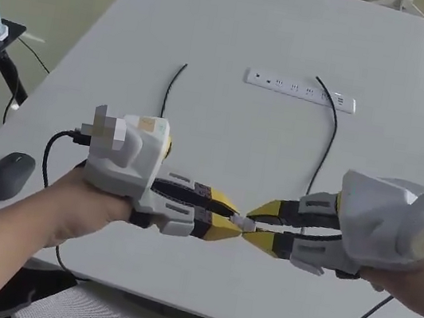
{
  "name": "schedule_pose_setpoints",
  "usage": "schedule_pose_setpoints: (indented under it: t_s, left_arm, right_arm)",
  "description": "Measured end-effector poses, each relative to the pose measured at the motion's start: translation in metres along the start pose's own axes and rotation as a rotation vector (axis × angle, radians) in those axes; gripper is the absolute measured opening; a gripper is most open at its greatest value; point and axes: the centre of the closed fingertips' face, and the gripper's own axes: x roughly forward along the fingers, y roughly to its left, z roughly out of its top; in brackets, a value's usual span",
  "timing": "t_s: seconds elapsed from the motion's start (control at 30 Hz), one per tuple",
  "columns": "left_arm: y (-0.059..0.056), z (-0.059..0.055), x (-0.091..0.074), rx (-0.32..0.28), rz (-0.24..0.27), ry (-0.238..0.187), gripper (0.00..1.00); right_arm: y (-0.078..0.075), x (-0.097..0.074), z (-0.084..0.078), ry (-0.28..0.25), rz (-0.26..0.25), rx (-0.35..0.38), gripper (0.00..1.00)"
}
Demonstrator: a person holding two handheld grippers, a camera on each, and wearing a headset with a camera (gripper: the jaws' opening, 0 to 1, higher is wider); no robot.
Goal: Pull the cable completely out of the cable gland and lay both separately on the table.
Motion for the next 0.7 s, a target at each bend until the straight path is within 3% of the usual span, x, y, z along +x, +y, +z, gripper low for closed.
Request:
schedule_pose_setpoints:
  t_s: [0.1,0.17,0.27,0.37,0.4,0.47,0.57,0.67,0.7]
  left_arm:
    - [0.000,0.000,0.000,0.013,0.000,-0.001,0.14]
    - [-0.001,-0.002,-0.001,0.034,0.006,0.002,0.14]
    - [-0.002,-0.003,-0.001,0.056,0.010,0.001,0.15]
    - [-0.004,-0.004,-0.001,0.086,0.006,0.007,0.15]
    - [-0.004,-0.004,-0.001,0.093,0.005,0.007,0.15]
    - [-0.004,-0.002,-0.001,0.107,0.006,0.005,0.14]
    - [-0.004,-0.002,-0.001,0.122,0.005,0.007,0.14]
    - [-0.005,-0.002,0.000,0.133,0.003,0.013,0.14]
    - [-0.006,-0.002,0.001,0.135,0.002,0.014,0.14]
  right_arm:
    - [0.000,-0.004,0.002,-0.038,0.019,0.120,0.13]
    - [0.002,-0.007,0.002,-0.049,0.049,0.195,0.19]
    - [0.004,-0.011,-0.001,-0.061,0.118,0.364,0.23]
    - [-0.002,-0.017,0.009,-0.169,0.224,0.604,0.25]
    - [-0.005,-0.017,0.009,-0.177,0.238,0.649,0.25]
    - [-0.011,-0.016,0.008,-0.196,0.253,0.691,0.25]
    - [-0.005,-0.014,0.006,-0.164,0.349,0.773,0.24]
    - [0.004,-0.009,0.002,-0.118,0.418,0.795,0.23]
    - [0.003,-0.006,0.000,-0.111,0.410,0.783,0.22]
